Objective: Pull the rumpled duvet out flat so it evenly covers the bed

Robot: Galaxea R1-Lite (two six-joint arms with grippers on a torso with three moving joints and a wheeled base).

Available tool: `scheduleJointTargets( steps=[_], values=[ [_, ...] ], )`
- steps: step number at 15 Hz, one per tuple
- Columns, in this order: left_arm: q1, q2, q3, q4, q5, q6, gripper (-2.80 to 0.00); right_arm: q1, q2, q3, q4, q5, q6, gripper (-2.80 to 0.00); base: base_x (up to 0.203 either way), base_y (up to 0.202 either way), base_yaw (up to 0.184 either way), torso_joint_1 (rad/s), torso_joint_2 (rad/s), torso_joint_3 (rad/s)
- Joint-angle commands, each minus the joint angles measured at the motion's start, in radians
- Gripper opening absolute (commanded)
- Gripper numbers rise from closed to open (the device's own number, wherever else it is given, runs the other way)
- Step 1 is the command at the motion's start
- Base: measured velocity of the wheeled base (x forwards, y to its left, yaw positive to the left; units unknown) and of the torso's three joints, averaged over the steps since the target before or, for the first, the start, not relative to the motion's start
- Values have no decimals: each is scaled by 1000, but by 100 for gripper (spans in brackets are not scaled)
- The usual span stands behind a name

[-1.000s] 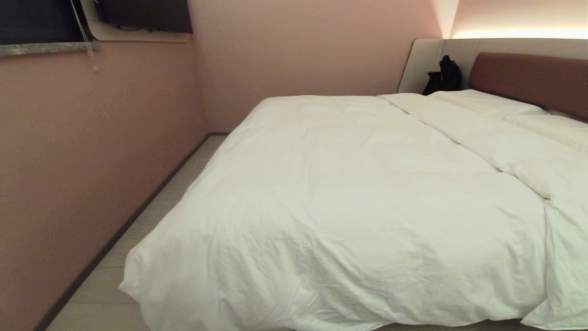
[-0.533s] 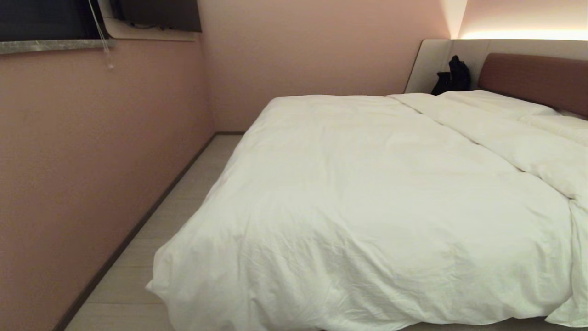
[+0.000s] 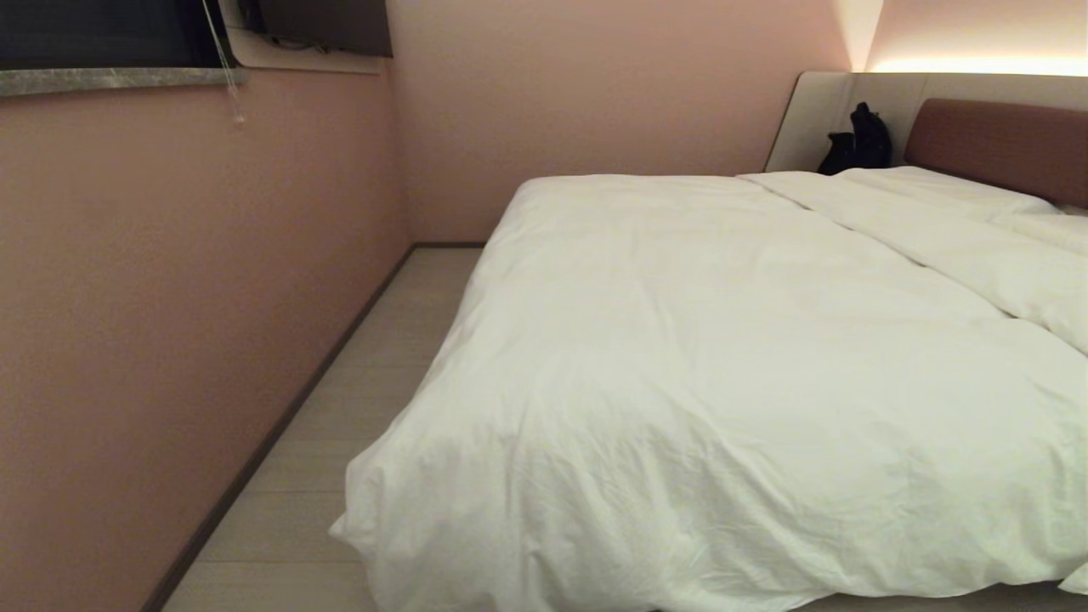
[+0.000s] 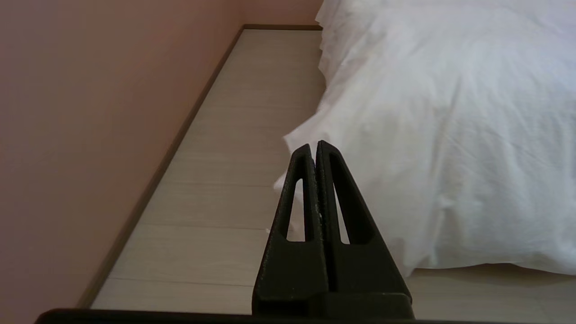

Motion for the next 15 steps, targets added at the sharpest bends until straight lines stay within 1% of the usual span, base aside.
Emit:
scheduleJointTargets(
  steps=[1, 15],
  values=[
    [0, 0, 0, 0, 1, 0, -280, 0, 0, 0, 0, 0, 0, -280, 0, 195, -3, 2, 2, -2],
    [0, 0, 0, 2, 2, 0, -280, 0, 0, 0, 0, 0, 0, -280, 0, 197, -1, 3, 2, 2]
  ],
)
